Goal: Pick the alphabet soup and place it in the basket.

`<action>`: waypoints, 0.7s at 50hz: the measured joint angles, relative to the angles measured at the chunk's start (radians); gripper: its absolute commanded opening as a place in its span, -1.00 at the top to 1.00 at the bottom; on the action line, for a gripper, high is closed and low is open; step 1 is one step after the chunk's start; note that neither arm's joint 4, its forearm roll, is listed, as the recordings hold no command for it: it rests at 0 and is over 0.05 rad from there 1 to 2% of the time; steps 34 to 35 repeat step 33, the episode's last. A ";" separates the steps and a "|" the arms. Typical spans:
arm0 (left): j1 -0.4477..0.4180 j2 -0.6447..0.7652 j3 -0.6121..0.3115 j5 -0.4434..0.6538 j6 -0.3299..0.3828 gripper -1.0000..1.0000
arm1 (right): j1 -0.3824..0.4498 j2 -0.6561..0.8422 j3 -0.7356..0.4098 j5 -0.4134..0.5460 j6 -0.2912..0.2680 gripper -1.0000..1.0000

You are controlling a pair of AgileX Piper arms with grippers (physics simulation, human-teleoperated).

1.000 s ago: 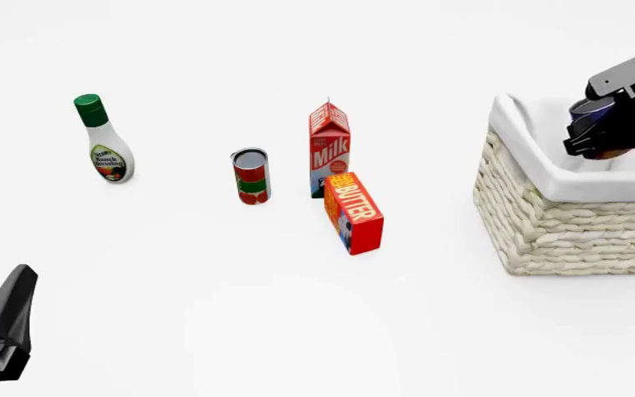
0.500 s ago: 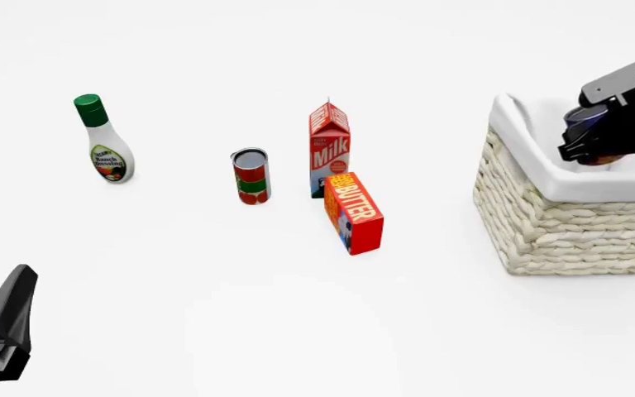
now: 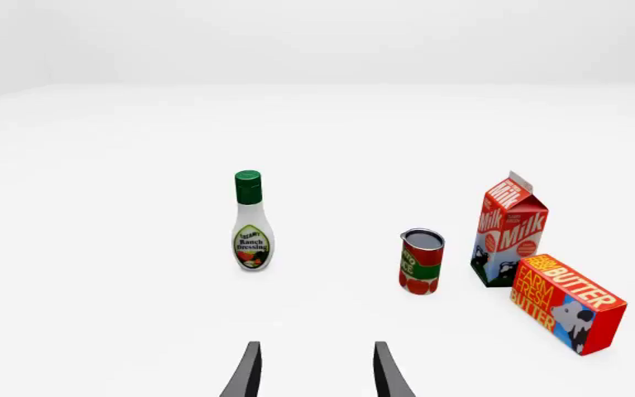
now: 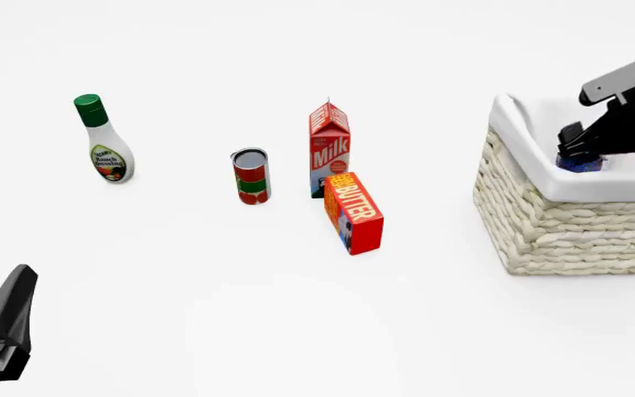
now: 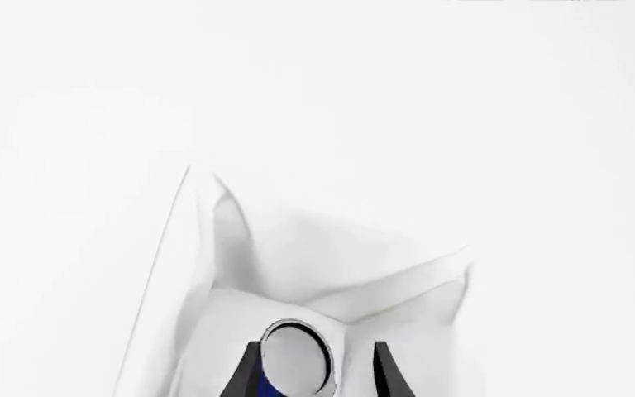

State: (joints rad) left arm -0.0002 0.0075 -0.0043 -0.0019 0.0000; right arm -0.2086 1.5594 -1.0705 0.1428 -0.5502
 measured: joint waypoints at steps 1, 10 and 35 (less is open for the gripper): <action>0.000 0.000 0.000 0.000 0.000 -1.00 | 0.000 0.000 -0.001 0.000 0.001 -1.00; 0.000 0.000 0.000 0.000 0.000 -1.00 | 0.002 -0.006 -0.003 0.001 0.009 -1.00; 0.000 0.000 0.000 0.000 0.000 -1.00 | 0.014 -0.052 -0.006 0.022 0.025 -1.00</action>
